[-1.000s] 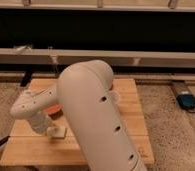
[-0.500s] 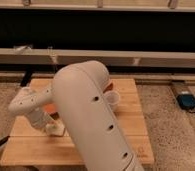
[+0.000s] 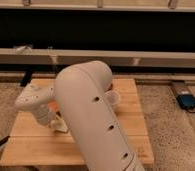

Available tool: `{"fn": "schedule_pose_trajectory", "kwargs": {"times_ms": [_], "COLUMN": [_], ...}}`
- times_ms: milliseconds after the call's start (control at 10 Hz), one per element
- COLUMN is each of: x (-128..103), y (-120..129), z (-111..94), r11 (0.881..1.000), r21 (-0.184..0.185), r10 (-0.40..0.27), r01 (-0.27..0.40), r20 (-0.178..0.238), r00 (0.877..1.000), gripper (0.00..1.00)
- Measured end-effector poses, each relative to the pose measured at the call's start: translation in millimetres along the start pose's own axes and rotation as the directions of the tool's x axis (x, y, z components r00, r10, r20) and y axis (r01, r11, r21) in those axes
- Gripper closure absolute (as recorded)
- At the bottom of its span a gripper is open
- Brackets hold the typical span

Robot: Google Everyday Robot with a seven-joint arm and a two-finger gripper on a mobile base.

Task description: Wipe the white sponge on the table

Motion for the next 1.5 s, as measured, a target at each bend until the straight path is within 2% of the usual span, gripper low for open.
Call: {"fn": "schedule_pose_trajectory", "kwargs": {"times_ms": [400, 800, 1100, 1500], "x": [15, 37, 54, 69], "y": [-20, -29, -26, -12], "z": [3, 10, 15, 17], "r11": [0.998, 0.994, 0.992, 0.992], "r21": [-0.005, -0.021, -0.036, -0.056], "r10": [0.064, 0.109, 0.124, 0.114], "r01": [-0.064, -0.109, -0.125, -0.114], "r20": [-0.004, -0.01, -0.017, -0.008], "r00": [0.998, 0.994, 0.992, 0.993], "gripper": [1.0, 1.0, 1.0, 1.0]}}
